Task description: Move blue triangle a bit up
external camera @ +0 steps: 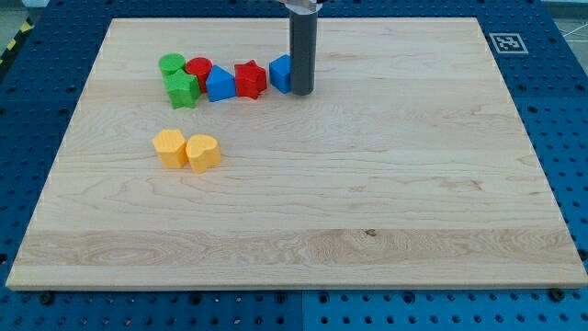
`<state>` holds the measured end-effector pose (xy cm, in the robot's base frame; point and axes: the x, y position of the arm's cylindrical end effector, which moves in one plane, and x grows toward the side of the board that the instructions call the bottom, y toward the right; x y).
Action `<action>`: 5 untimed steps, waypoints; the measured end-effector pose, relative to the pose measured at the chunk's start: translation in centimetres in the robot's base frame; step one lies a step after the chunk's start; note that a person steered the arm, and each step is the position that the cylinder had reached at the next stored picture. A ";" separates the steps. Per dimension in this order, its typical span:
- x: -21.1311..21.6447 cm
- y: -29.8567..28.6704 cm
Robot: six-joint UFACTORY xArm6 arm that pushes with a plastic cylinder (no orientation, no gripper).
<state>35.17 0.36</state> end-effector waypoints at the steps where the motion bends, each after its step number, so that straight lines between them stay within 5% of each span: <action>1: 0.0 -0.2; 2: 0.6 0.4; 3: 5.8 -1.1; 5: 6.8 -5.5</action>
<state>41.92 -5.19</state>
